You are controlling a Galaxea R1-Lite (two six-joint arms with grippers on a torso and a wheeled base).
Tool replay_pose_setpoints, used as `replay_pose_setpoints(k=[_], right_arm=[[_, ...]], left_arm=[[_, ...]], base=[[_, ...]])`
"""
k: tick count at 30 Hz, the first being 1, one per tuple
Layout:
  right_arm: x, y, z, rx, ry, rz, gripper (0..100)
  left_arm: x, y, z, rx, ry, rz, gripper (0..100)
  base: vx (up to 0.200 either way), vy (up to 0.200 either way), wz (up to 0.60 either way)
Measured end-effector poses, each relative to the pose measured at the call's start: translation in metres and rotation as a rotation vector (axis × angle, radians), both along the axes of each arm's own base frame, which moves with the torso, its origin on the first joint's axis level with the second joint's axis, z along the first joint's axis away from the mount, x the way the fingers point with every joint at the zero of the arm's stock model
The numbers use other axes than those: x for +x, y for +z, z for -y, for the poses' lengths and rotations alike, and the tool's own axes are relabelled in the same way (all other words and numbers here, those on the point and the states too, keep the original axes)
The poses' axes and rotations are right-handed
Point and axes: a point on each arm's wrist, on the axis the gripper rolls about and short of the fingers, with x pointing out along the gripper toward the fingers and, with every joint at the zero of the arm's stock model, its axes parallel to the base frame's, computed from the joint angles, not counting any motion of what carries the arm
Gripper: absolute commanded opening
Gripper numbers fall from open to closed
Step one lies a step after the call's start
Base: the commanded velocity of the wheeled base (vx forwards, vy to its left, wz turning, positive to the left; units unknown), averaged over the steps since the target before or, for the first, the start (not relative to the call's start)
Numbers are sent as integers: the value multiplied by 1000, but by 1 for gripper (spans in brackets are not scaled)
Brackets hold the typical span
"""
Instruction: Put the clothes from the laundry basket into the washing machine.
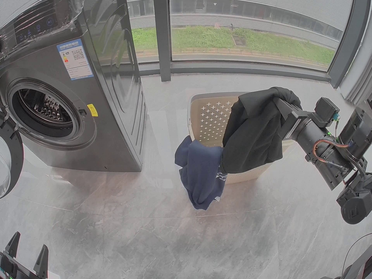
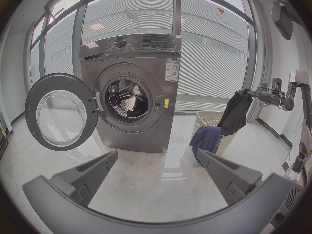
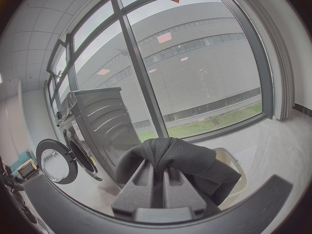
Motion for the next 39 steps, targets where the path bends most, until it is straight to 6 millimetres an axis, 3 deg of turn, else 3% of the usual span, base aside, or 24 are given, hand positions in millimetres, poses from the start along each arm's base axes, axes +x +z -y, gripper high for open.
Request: replay_pose_setpoints(k=[35, 39], right_arm=[[-2, 0, -1, 8, 8, 4, 0], [-3, -1, -1, 7, 11, 3, 0]], left_arm=[[0, 0, 0, -3, 3, 0, 100], [0, 0, 0, -3, 5, 0, 100]], base=[[0, 200, 0], [0, 0, 0]])
